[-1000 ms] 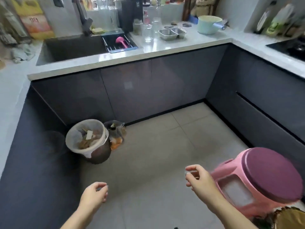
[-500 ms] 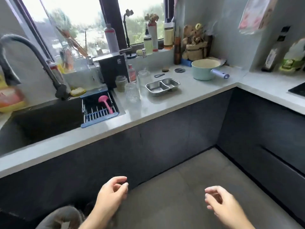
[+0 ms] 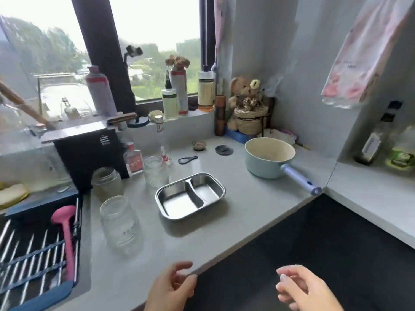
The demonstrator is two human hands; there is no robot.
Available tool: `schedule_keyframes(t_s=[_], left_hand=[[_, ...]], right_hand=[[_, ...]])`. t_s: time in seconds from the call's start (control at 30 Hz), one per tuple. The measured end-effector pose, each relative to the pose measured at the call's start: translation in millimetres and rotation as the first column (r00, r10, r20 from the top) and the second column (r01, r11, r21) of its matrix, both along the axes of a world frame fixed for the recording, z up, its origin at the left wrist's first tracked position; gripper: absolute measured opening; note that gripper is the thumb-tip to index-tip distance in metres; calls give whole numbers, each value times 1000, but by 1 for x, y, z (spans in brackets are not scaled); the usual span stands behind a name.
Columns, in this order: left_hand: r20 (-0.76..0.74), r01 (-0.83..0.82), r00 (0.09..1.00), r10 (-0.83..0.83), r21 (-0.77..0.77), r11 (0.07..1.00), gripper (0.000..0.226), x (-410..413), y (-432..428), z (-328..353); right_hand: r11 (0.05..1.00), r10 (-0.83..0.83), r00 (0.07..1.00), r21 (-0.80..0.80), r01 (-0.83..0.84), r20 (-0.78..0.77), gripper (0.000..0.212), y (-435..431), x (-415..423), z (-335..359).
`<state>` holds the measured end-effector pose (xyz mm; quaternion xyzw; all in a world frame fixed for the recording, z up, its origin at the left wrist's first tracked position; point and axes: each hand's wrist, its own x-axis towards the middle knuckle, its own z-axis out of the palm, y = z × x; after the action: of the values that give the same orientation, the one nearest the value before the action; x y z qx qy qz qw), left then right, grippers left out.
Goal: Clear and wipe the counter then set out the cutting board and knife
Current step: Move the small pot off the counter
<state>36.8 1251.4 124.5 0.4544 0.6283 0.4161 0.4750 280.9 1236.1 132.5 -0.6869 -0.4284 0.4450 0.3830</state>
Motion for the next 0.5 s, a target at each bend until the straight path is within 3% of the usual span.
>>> schedule_keyframes(t_s=[0.17, 0.3, 0.4, 0.5], left_hand=[[1, 152, 988, -152, 52, 987, 15, 85, 103, 20], [-81, 174, 983, -165, 125, 977, 18, 144, 173, 20], [-124, 127, 986, -111, 124, 984, 19, 179, 205, 15], [-152, 70, 987, -53, 112, 991, 22, 204, 225, 9]], right_hand=[[968, -226, 967, 139, 209, 120, 13, 99, 75, 18], [921, -363, 907, 227, 315, 213, 8, 183, 145, 29], [984, -176, 982, 20, 175, 72, 25, 240, 175, 29], [972, 110, 989, -197, -128, -100, 33, 275, 173, 26]])
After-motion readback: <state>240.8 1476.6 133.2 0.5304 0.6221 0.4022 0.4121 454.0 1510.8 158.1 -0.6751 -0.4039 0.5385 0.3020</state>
